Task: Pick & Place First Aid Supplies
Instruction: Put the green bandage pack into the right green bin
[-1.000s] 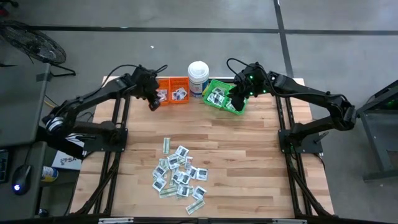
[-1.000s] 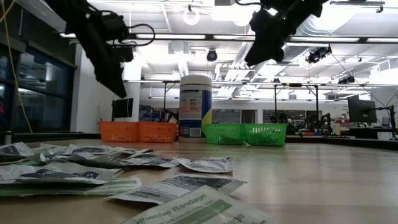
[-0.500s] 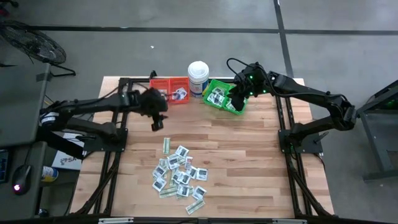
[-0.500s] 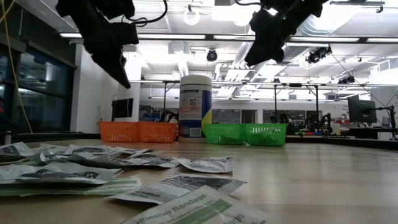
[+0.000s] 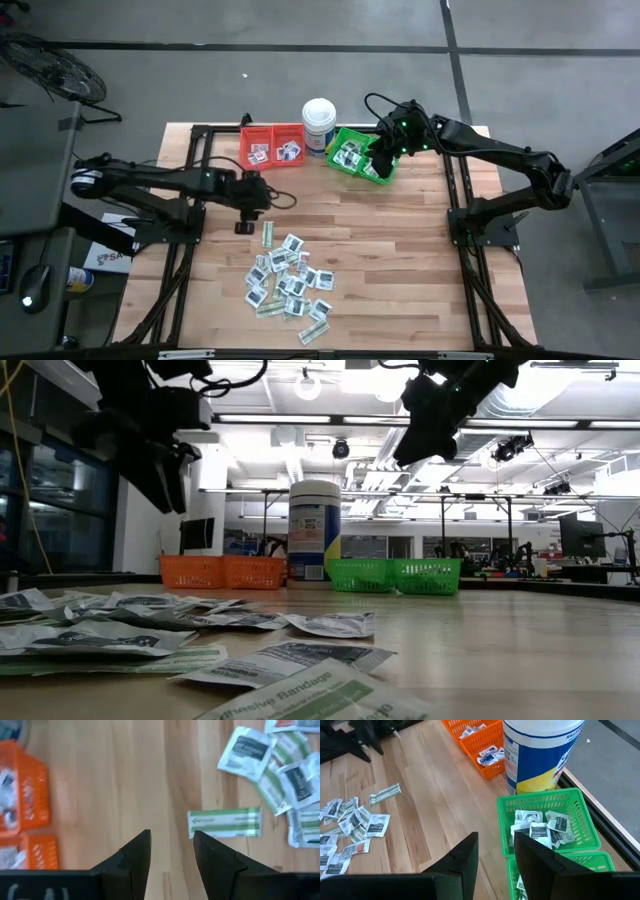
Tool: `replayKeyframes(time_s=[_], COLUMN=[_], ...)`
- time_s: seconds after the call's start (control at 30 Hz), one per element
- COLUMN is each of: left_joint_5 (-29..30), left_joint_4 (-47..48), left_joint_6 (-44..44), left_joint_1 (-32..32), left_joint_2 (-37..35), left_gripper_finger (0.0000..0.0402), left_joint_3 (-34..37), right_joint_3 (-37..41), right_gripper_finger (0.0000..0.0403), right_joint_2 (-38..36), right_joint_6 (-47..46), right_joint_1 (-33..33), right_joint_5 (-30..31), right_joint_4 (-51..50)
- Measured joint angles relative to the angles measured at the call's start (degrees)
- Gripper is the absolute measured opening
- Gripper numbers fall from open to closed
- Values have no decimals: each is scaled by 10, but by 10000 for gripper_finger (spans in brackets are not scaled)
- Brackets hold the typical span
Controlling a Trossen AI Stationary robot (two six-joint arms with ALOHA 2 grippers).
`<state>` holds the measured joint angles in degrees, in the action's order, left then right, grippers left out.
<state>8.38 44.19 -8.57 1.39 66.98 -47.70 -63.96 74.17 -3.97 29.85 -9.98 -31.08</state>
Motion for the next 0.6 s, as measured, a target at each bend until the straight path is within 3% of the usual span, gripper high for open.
replayKeyframes(time_s=[0.17, 0.33, 0.47, 0.6], left_joint_5=[-26, -67, -49, -17], left_joint_4=[-4, -20, -28, -40], left_joint_6=[-17, -21, -20, -23], left_joint_1=[-19, -29, -30, -29], left_joint_2=[41, 79, 104, 125], left_gripper_finger=[148, 190, 219, 219], left_joint_3=[0, 12, 16, 16], right_joint_3=[0, 0, 0, 0], right_gripper_finger=[119, 119, 119, 119], right_joint_2=[0, 0, 0, 0], right_joint_6=[1, 0, 0, 1], right_joint_1=[0, 0, 0, 0], right_joint_5=[0, 0, 0, 0], right_joint_4=[0, -1, -2, -2])
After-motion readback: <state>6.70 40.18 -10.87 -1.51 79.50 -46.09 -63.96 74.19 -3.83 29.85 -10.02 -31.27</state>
